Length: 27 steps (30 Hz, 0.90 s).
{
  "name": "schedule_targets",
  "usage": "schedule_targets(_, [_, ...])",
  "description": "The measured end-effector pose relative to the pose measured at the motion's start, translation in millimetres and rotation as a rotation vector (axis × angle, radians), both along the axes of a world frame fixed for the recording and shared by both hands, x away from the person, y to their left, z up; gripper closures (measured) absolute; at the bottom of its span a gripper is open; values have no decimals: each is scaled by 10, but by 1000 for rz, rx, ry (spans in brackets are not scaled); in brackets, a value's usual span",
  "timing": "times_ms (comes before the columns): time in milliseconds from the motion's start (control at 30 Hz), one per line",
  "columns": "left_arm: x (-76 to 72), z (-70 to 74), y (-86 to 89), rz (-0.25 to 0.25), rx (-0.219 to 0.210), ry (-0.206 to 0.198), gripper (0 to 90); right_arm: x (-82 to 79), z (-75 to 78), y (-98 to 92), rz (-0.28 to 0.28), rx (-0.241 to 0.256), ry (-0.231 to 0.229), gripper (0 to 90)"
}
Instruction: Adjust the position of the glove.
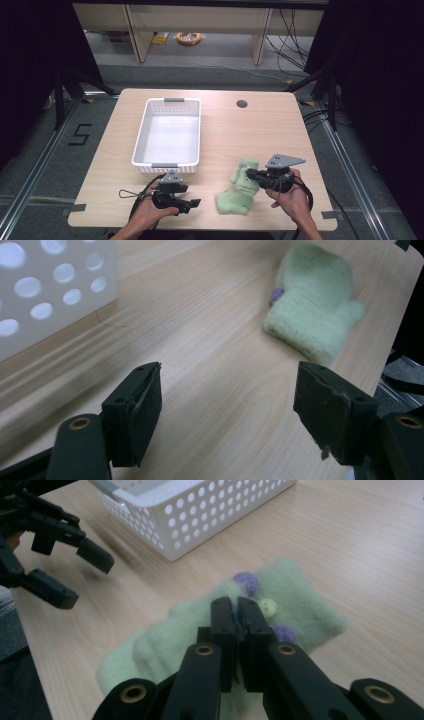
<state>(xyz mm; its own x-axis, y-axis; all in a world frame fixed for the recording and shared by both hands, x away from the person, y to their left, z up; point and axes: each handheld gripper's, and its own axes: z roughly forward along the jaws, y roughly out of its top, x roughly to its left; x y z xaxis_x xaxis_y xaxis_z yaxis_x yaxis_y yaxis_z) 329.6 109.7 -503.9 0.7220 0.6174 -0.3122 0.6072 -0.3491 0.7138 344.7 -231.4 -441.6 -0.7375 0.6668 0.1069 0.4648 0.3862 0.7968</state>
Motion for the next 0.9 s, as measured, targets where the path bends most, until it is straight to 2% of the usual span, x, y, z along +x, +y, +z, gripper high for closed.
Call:
schedule_targets(33, [-2, 6, 1, 12, 7, -1, 264, -9, -17, -4, 11, -2, -7, 873])
schedule_targets(67, [6, 0, 5, 9, -4, -3, 258, -46, -29, 5, 0, 4, -1, 873])
schedule_targets(100, [10, 7, 15, 13, -2, 1, 251, -91, -48, 16, 17, 7, 17, 873])
schedule_targets(133, [10, 7, 15, 13, -2, 1, 250, -93, -61, 15, 36, -2, 1, 872])
schedule_targets(233, [15, 10, 20, 14, -2, 0, 249, -158, -73, 50, 40, 5, 23, 873])
schedule_targets(267, [20, 7, 21, 11, -2, -1, 249, -165, -82, 61, 55, 0, 6, 872])
schedule_targets(333, [17, 10, 19, 22, 8, 0, 248, -182, -99, 89, 87, -5, 3, 872])
schedule_targets(367, [27, 3, 21, 13, -4, 1, 248, -192, -108, 106, 95, -13, -1, 872])
schedule_targets(500, [31, -2, 19, 22, -11, 2, 248, -215, -160, 201, 130, -33, 13, 871])
schedule_targets(533, [33, -2, 24, 25, -3, 2, 249, -202, -186, 239, 158, -43, 7, 871])
schedule_targets(633, [37, -3, 26, 23, -4, 4, 249, -214, -211, 275, 151, -51, 20, 870])
schedule_targets(667, [35, -1, 23, 24, -2, 2, 249, -214, -243, 299, 171, -60, 26, 870])
schedule_targets(800, [37, -5, 10, 23, -7, 0, 248, -216, -313, 324, 184, -82, 33, 870])
schedule_targets(867, [41, 0, 3, 16, 7, -5, 249, -222, -325, 330, 180, -85, 41, 869])
schedule_targets(900, [38, -2, -7, 23, 3, -9, 248, -216, -334, 335, 197, -91, 37, 869])
